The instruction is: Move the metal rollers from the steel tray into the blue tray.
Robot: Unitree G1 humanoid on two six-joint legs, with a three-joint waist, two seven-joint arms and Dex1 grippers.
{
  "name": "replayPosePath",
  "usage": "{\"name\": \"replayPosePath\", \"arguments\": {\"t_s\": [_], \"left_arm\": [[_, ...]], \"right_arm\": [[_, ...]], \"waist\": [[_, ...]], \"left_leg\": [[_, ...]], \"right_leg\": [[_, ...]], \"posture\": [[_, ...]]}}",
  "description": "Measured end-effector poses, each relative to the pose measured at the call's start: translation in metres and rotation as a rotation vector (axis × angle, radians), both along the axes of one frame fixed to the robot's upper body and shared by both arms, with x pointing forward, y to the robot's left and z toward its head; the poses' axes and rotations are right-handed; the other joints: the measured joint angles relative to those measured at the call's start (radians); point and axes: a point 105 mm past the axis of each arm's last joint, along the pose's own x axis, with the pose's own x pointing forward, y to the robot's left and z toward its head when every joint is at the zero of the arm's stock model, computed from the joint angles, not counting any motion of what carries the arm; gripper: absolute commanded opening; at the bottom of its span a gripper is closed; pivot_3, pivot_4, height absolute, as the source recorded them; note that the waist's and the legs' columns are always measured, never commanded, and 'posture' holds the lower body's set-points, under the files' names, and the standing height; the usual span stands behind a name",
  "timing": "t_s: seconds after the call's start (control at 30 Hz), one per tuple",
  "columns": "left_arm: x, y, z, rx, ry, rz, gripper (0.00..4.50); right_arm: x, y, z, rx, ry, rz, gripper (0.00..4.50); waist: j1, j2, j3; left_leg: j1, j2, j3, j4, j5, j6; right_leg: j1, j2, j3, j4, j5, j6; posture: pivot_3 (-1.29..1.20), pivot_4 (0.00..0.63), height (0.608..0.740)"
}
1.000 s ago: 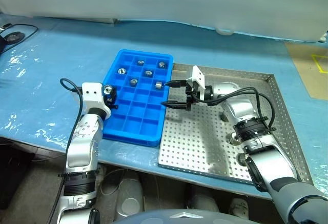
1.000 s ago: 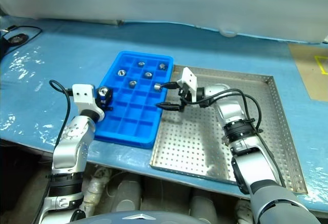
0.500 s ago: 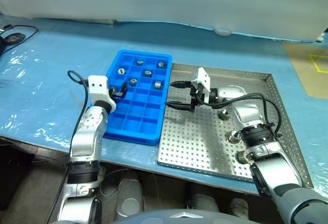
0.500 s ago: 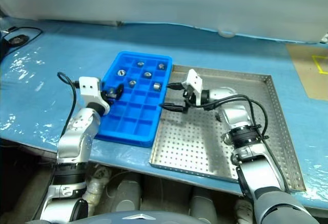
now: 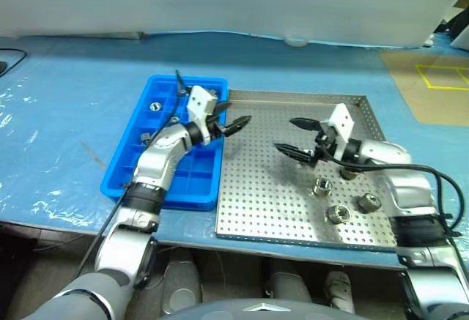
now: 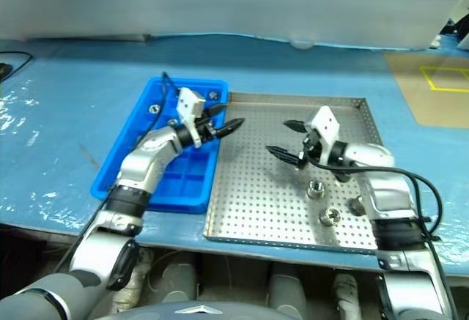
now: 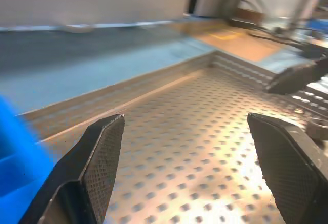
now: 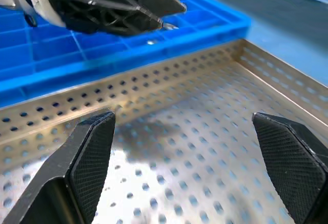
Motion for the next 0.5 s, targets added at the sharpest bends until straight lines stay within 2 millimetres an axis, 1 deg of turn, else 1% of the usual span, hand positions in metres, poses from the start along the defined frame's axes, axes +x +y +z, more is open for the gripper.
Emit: {"name": "replayPosePath", "arguments": {"t_s": [0.07,0.13,0.23,0.37,0.5], "left_arm": [[0.0,-0.021,-0.001,0.013,0.008,-0.094,4.03],[0.001,-0.035,-0.002,0.037,0.002,-0.15,4.03],[0.002,-0.056,-0.007,0.085,0.0,-0.212,4.03],[-0.001,-0.077,-0.018,0.113,0.023,-0.262,4.03],[-0.003,-0.087,-0.029,0.165,0.033,-0.279,4.03]], "right_arm": [[-0.011,-0.016,0.0,-0.005,-0.001,-0.078,4.5],[-0.021,-0.027,0.0,0.0,-0.002,-0.141,4.5],[-0.037,-0.042,-0.001,-0.004,0.0,-0.229,4.5],[-0.056,-0.053,0.001,-0.008,-0.004,-0.321,4.5],[-0.072,-0.061,-0.003,-0.017,0.008,-0.393,4.5]], "waist": [[-0.016,0.0,0.0],[-0.038,0.0,0.0],[-0.065,0.0,0.0],[-0.104,0.0,0.0],[-0.135,0.001,0.0]], "left_leg": [[0.001,0.0,0.002,0.0,0.0,0.001],[0.001,0.0,0.004,0.0,-0.001,0.002],[0.002,0.0,0.006,0.0,-0.003,0.004],[0.001,0.0,0.007,0.0,-0.004,0.006],[-0.002,-0.001,0.007,-0.001,-0.006,0.009]], "right_leg": [[0.0,0.0,0.002,-0.001,0.0,0.0],[0.0,0.0,0.003,-0.002,0.0,0.001],[0.0,0.0,0.004,-0.004,0.0,0.001],[0.0,0.0,0.005,-0.008,0.0,0.002],[0.001,0.0,0.004,-0.016,0.001,0.005]], "posture": [[-0.35,0.15,0.74],[-0.43,0.15,0.74],[-0.49,0.15,0.74],[-0.58,0.15,0.74],[-0.63,0.15,0.74]]}}
